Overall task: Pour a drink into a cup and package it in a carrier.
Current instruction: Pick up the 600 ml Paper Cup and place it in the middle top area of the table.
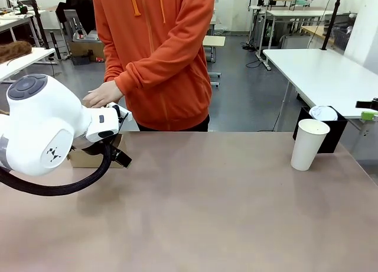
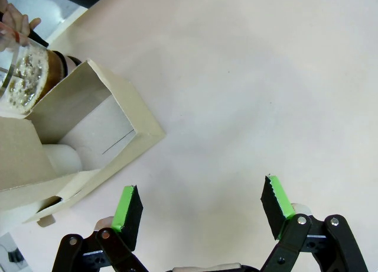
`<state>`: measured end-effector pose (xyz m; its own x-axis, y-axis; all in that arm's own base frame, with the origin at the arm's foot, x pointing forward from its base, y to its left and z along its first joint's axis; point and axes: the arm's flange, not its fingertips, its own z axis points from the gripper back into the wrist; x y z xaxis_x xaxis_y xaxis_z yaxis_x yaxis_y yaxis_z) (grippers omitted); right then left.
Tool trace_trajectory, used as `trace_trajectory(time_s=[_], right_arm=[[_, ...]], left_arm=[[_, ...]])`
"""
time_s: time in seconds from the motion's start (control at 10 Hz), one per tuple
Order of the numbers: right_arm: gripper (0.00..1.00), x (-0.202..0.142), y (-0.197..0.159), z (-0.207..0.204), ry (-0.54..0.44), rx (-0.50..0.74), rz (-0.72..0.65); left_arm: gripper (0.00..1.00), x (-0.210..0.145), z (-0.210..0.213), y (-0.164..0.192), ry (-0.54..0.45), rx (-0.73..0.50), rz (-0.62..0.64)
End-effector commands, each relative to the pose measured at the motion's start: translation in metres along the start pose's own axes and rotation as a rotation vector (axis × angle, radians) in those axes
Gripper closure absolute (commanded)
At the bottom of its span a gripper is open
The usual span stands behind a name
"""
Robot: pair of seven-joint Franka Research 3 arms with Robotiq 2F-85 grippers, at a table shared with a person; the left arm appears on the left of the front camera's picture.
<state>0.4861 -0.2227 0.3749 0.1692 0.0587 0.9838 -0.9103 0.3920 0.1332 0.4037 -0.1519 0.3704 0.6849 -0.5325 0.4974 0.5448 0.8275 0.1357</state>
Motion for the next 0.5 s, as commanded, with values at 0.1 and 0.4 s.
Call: trace_trajectory(time_s=[0.1, 0.4], right_arm=[[0.0, -0.017, -0.004, -0.013, -0.054, 0.012, 0.008], [0.0, -0.067, 0.0, -0.028, -0.169, -0.018, 0.082]], left_arm=[[0.0, 0.0, 0.0, 0.0, -0.001, -0.001, 0.0], [0.0, 0.0, 0.0, 0.0, -0.001, -0.001, 0.0]])
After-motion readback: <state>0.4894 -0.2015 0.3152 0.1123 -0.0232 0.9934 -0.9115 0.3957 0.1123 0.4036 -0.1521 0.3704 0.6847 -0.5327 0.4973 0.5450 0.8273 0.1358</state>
